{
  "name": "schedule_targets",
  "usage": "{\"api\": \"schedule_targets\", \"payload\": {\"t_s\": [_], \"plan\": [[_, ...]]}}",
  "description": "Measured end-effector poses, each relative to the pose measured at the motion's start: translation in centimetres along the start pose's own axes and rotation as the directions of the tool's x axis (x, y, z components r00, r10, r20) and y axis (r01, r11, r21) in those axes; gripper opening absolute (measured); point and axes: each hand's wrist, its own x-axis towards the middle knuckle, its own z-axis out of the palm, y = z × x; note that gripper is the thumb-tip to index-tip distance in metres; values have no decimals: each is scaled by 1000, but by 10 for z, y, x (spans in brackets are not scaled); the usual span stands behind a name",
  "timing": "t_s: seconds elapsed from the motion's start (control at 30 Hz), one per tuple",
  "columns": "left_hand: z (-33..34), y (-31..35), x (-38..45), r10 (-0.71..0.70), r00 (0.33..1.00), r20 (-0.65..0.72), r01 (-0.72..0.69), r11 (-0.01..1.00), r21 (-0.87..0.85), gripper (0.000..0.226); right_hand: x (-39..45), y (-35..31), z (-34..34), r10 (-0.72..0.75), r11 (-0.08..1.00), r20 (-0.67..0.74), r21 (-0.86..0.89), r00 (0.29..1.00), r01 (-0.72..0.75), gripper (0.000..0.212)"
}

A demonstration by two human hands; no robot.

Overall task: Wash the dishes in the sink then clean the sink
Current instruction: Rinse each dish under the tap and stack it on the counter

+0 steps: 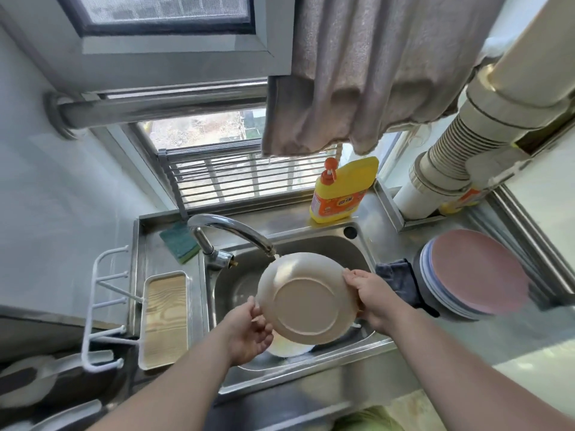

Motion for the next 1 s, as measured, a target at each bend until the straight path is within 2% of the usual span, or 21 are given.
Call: {"api": "schedule_targets", "payload": {"t_s": [0.13,0.23,0.43,0.53,0.67,0.73,0.8,0.9,1.0], "plan": [[2,-7,1,35,999,23,-37,994,103,46,0,2,9,124,962,-99,255,987,-95,34],[0,-7,1,38,998,55,-43,995,93,39,-1,1,20,242,902,-72,385,968,-197,40],[-9,-1,-1,81,993,88,-80,997,-16,28,-11,-8,54,256,833,6,505,967,-224,21],[-16,-2,-2,-37,994,98,33,999,37,33,-9,-8,53,308,798,36,534,951,-279,24],[-19,-10,12,-241,966,95,203,932,302,47,-10,-6,36,377,790,10,518,926,-328,30],[-9,-16,14,-256,961,101,202,906,372,42,-9,-3,25,351,799,0,521,936,-300,36],[4,-21,14,-203,973,107,149,913,380,39,-9,-3,14,288,813,-10,531,957,-239,32],[18,-28,17,-100,991,88,65,940,335,47,-15,-4,-1,229,811,23,548,973,-204,18],[33,-31,16,-90,991,95,52,935,351,52,-14,-1,-21,156,860,14,490,988,-143,23]]}}
